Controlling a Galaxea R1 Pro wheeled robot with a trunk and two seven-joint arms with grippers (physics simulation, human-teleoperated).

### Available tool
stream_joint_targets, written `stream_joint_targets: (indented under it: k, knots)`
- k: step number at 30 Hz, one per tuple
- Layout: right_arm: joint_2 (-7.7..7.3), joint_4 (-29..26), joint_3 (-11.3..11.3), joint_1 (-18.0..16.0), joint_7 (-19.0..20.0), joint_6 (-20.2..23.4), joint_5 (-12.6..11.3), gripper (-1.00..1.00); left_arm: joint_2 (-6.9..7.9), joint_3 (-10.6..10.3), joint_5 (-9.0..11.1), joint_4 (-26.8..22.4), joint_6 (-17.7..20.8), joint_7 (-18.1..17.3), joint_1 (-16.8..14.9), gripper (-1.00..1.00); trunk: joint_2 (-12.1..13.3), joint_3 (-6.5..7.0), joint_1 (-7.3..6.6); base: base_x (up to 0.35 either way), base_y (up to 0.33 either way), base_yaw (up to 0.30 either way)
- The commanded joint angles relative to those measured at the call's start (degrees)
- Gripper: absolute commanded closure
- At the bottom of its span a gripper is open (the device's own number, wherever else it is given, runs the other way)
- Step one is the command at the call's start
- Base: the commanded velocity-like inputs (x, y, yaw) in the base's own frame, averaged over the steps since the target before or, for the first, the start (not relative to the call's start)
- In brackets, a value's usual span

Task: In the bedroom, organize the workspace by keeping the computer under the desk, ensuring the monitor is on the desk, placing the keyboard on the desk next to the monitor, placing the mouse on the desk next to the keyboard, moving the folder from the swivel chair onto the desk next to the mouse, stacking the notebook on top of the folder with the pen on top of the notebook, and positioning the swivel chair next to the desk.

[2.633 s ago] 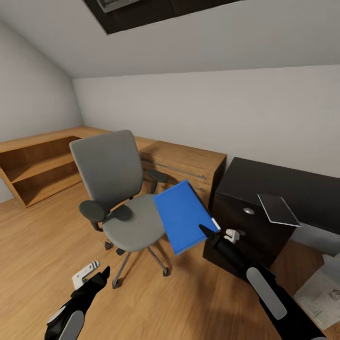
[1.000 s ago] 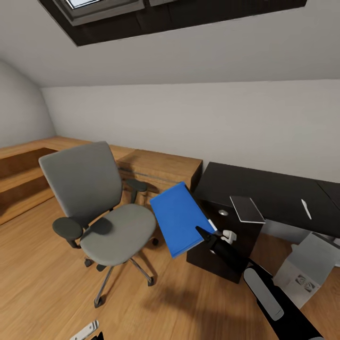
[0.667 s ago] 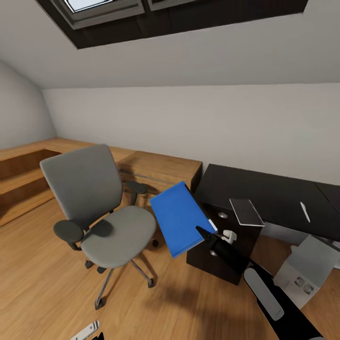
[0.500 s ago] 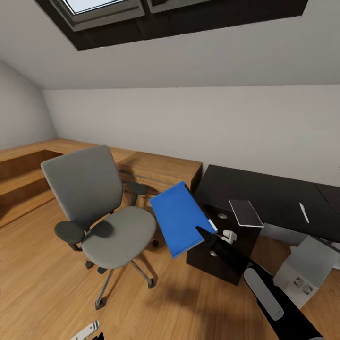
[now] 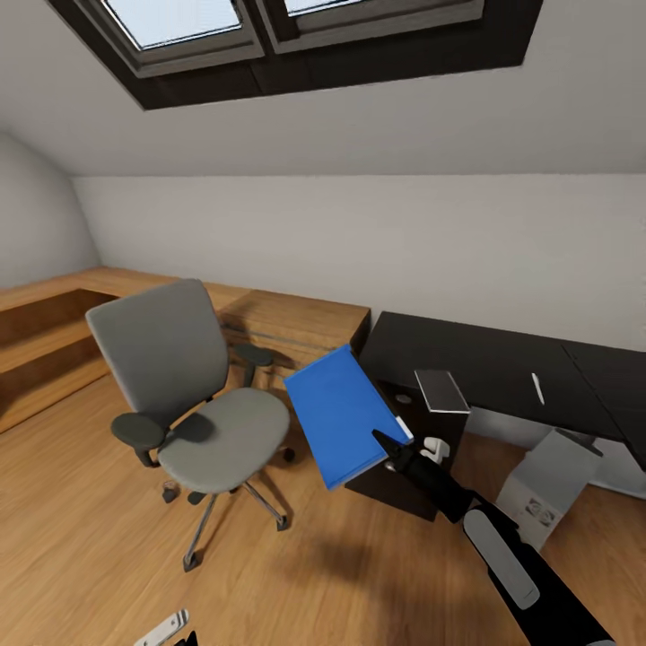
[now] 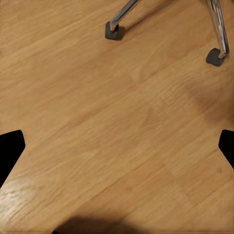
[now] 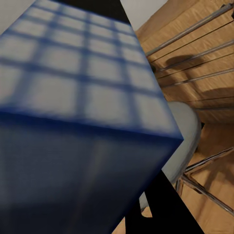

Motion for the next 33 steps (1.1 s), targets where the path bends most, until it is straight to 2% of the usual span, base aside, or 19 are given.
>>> stream_joint_targets:
  k: [1,9,27,33]
  knots:
    - [-0.05,0.0,0.0,0.0,0.0,0.4,-0.6,1.00,0.09,-0.4,0.6,0.0,-0.3,0.5,0.0,-1.00,0.4,0.13,-0.24,-0.040,0.000,-0.003]
    - [-0.06,0.0,0.0,0.0,0.6,0.3,-0.6,1.00,0.01,-0.5,0.3,0.0,-0.2,0.5,0.0,-1.00,3.6,1.62,-2.00,-0.003,0.000,-0.017]
    - [-0.15,0.1,0.0,0.0,2.2,0.3,-0.5,1.00,0.00,-0.6,0.6,0.1,0.0,0.4,0.0,-1.00,10.8,6.10,-5.95,0.000,0.000,-0.189]
    - [-0.13,0.1,0.0,0.0,2.2,0.2,-0.5,1.00,-0.13,-0.6,0.5,1.3,0.0,0.2,0.0,-1.00,13.2,7.61,-7.27,-0.152,0.046,-0.201]
